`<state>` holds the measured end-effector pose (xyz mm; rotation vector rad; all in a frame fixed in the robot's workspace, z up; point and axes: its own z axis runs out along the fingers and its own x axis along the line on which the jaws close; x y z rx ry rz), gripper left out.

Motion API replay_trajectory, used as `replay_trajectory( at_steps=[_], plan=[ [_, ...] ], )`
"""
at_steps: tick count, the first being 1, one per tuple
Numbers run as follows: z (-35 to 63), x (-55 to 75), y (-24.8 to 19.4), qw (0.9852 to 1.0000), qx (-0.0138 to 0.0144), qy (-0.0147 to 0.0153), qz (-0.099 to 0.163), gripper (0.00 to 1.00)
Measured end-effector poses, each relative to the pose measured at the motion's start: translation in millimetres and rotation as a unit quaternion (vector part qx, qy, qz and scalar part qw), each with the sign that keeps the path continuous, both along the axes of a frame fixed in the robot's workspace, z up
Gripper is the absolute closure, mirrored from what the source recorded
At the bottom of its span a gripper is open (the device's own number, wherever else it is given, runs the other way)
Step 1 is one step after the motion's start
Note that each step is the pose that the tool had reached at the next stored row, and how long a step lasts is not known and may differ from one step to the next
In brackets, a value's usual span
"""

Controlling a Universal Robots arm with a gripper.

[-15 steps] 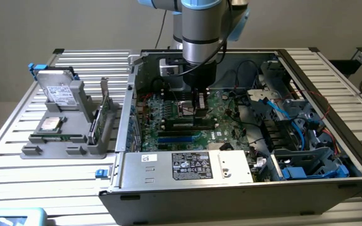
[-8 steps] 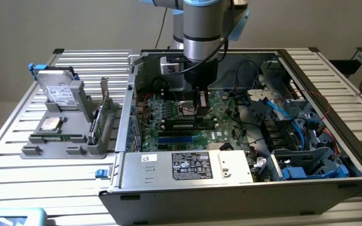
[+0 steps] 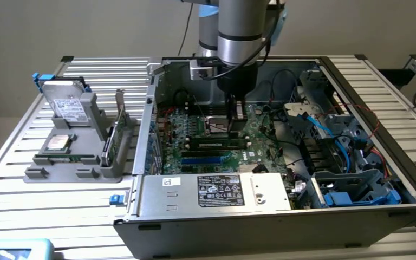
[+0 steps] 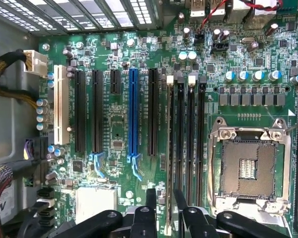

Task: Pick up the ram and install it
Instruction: 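Insert the ram into the slot, then press down the ram until it locks into place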

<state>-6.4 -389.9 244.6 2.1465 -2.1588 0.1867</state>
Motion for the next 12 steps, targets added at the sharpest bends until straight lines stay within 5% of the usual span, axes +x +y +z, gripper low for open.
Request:
replay_trajectory(
  at_steps=[3, 5, 12],
  plan=[
    [5.0, 3.8, -2.0, 1.0000, 0.0001, 0.0088, 0.000, 0.73],
    [5.4, 5.2, -3.3, 0.9999, 0.0016, 0.0121, 0.000, 0.73],
    [5.4, 5.2, -3.2, 0.9999, 0.0019, 0.0121, 0.000, 0.73]
  ],
)
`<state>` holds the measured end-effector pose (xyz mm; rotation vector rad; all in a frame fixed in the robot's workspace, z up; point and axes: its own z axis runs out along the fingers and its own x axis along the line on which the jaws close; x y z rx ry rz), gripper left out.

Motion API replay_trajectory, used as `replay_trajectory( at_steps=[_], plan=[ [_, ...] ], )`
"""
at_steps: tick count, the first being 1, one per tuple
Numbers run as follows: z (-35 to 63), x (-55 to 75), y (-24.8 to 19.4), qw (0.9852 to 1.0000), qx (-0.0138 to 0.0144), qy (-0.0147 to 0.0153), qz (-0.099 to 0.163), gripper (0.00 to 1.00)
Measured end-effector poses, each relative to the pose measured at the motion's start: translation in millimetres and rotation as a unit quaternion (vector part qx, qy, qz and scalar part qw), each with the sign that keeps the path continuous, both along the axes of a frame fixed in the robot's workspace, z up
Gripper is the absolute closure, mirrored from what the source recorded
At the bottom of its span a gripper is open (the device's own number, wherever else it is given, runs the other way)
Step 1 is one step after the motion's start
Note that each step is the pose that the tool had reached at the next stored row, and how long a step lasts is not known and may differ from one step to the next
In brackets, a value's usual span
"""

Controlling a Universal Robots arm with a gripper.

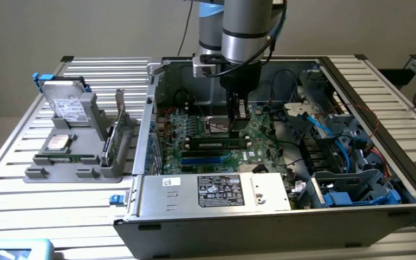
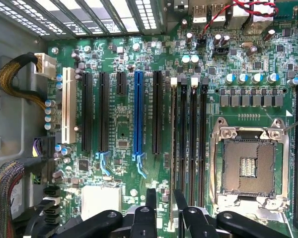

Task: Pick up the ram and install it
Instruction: 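Press down the ram until it locks into place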

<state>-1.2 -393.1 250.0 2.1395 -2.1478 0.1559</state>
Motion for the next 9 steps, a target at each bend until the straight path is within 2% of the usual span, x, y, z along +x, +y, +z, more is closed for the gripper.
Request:
replay_trajectory(
  at_steps=[3, 4, 5, 6, 9],
  plan=[
    [0.0, 0.0, 0.0, 1.0000, 0.0000, 0.0000, 0.000, 0.73],
    [0.0, 0.0, 0.0, 1.0000, 0.0000, 0.0000, 0.000, 0.82],
    [0.0, 0.0, 0.0, 1.0000, 0.0000, 0.0000, 0.000, 0.82],
    [0.0, 0.0, 0.0, 1.0000, 0.0000, 0.0000, 0.000, 0.88],
    [-0.1, 0.3, -0.2, 1.0000, 0.0001, 0.0000, 0.000, 0.89]
  ],
)
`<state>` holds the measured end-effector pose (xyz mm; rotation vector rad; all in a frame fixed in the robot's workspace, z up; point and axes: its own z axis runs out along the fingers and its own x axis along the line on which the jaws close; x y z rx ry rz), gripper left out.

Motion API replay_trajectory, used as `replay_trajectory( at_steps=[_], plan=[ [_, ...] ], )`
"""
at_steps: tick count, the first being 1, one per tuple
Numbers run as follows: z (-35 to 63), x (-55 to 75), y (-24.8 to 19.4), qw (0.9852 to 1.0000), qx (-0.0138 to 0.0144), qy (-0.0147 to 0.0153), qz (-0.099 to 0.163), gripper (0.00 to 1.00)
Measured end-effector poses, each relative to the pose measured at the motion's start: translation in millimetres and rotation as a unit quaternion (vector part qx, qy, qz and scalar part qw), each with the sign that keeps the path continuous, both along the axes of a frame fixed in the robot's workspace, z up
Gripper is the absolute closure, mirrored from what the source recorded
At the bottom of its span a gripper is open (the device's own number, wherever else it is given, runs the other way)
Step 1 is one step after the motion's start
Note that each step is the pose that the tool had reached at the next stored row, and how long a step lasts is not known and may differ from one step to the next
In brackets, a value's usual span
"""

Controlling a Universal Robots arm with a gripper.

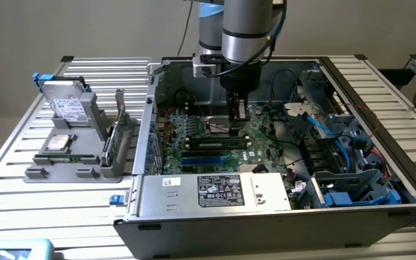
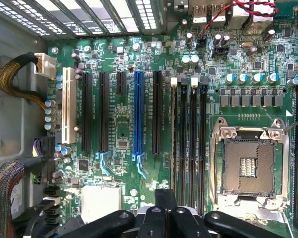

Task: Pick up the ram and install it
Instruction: 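Press down the ram until it locks into place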

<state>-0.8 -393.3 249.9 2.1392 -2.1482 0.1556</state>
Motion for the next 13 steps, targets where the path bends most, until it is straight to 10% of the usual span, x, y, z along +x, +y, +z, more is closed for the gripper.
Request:
replay_trajectory(
  at_steps=[7, 13],
  plan=[
    [-3.5, 4.4, -0.6, 1.0000, 0.0042, 0.0000, -0.009, 0.89],
    [-9.0, 7.6, -0.5, 0.9995, 0.0249, 0.0002, -0.018, 0.89]
  ],
)
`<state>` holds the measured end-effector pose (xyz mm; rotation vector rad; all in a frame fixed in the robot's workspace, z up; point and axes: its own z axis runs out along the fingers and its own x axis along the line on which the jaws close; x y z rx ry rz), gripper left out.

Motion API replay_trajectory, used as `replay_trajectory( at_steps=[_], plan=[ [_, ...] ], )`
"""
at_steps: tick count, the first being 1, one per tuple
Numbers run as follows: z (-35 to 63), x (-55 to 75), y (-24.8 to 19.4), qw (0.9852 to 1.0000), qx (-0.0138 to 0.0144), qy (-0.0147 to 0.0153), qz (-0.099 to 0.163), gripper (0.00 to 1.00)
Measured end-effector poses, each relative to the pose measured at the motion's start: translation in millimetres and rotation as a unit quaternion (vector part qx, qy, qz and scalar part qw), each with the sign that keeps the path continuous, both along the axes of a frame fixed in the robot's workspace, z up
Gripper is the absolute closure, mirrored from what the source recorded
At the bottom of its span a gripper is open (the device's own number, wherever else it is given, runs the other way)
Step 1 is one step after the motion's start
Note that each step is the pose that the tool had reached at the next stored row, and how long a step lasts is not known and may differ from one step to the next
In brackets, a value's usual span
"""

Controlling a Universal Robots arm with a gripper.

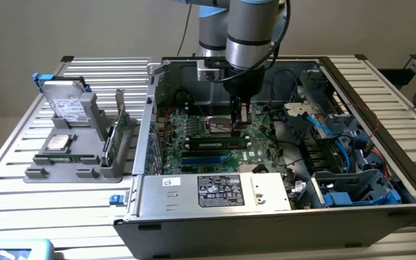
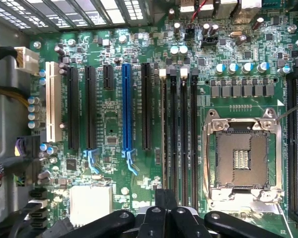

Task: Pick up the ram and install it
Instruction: 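Press down the ram until it locks into place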

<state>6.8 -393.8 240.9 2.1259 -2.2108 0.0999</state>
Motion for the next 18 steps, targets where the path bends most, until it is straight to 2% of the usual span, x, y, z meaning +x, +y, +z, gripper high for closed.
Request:
replay_trajectory(
  at_steps=[1, 4, 7, 11, 13, 18],
  plan=[
    [-0.4, 0.1, -0.1, 1.0000, 0.0020, 0.0000, -0.001, 0.89],
    [-1.3, 0.3, -0.7, 1.0000, 0.0023, -0.0001, -0.007, 0.89],
    [-2.0, 0.4, -0.8, 0.9999, -0.0004, 0.0000, -0.014, 0.89],
    [-3.5, 0.9, -0.8, 0.9997, -0.0099, -0.0002, -0.020, 0.89],
    [-4.0, 0.9, -0.8, 0.9997, -0.0107, -0.0005, -0.020, 0.89],
    [-4.6, 0.9, -0.8, 0.9998, -0.0105, -0.0011, -0.014, 0.89]
  ],
)
